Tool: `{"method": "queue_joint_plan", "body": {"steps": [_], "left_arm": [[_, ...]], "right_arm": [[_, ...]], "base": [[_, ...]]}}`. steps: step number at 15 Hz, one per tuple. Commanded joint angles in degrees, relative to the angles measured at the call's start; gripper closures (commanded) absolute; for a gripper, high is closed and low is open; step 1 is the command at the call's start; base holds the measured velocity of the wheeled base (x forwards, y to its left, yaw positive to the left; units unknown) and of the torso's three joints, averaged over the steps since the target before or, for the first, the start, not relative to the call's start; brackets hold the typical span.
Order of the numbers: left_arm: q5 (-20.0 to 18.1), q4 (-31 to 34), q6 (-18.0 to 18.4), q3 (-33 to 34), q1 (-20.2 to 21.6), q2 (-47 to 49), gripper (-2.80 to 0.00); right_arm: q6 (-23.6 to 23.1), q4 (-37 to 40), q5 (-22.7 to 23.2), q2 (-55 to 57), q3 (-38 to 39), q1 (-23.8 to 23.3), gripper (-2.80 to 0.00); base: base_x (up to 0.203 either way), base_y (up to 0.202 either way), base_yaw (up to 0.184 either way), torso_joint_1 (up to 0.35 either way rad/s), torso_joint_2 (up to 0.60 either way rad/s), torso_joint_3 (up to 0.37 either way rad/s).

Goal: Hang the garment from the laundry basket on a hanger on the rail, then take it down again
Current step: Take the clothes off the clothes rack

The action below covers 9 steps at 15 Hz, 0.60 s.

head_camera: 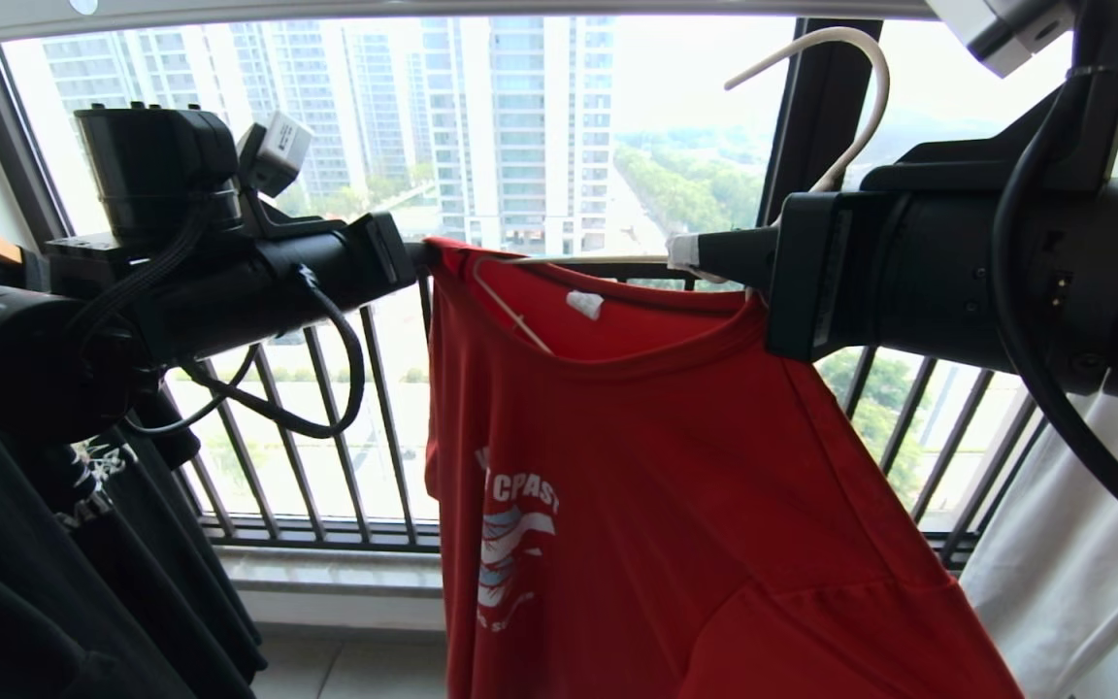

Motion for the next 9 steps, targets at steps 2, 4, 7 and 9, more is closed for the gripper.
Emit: {"method": "queue_joint_plan", "body": {"steps": [2, 4, 7, 9], "left_arm": [[-4.0, -0.3, -5.4, -0.6, 2.1, 0.6, 0.0], [-5.7, -0.3, -7.1, -1.4, 2.3, 2.1, 0.0], [-7.7, -0.2, -10.0, -2.7, 2.3, 5.8, 0.0], [-9.3, -0.3, -12.3, -3.3, 2.1, 7.7, 0.0]], "right_arm": [[0.0, -0.1, 0.0, 0.1, 0.2, 0.0, 0.0], [0.0, -0.1, 0.1, 0.3, 0.1, 0.1, 0.0], [0.0, -0.1, 0.2, 0.3, 0.2, 0.1, 0.0], [0.1, 0.0, 0.5, 0.4, 0.2, 0.5, 0.0]], "base": [[0.0, 0.0, 0.0, 0.0, 0.0, 0.0], [0.0, 0.0, 0.0, 0.0, 0.0, 0.0], [0.0, 0.0, 0.0, 0.0, 0.0, 0.0], [0.0, 0.0, 0.0, 0.0, 0.0, 0.0]]}}
